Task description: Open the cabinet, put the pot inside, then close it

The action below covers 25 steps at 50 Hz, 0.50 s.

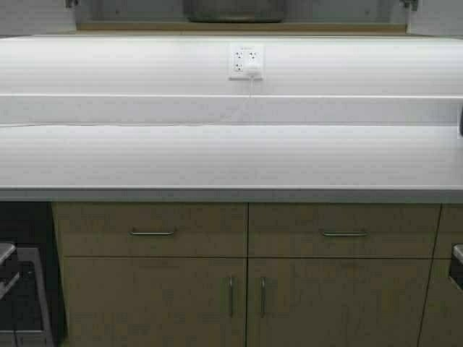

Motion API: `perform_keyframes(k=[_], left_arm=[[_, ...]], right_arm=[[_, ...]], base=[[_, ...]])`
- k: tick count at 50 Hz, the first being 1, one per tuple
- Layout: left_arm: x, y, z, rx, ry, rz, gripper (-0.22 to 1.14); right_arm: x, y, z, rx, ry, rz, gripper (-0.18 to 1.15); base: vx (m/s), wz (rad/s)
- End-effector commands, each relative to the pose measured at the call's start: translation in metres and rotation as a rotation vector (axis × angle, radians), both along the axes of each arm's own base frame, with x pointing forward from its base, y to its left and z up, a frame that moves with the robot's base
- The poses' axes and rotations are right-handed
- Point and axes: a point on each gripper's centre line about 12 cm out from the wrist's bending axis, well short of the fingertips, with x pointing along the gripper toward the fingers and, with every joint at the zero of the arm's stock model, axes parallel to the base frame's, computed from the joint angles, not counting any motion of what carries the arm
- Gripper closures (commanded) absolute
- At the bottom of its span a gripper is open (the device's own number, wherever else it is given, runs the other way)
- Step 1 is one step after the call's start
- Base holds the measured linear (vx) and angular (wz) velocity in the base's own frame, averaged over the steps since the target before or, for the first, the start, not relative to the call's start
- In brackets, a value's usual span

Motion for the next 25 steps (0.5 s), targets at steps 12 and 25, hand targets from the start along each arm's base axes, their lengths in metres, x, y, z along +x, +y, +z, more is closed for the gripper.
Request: perform_keyframes(k=[12,25], left_arm=[[0.012,-0.058,0.017,0.010,-0.047,-0.135,0.88],[-0.029,-0.133,0.020,0.028,-0.053,-0.308,0.88]], right_arm=[[0.003,0.092,0.032,-0.036,-0.061,0.196,0.91],[-0.051,0.153,0.058,-0.068,-0.117,0.332,0.91]], base=[[0.00,0.00],[-0.01,0.02]])
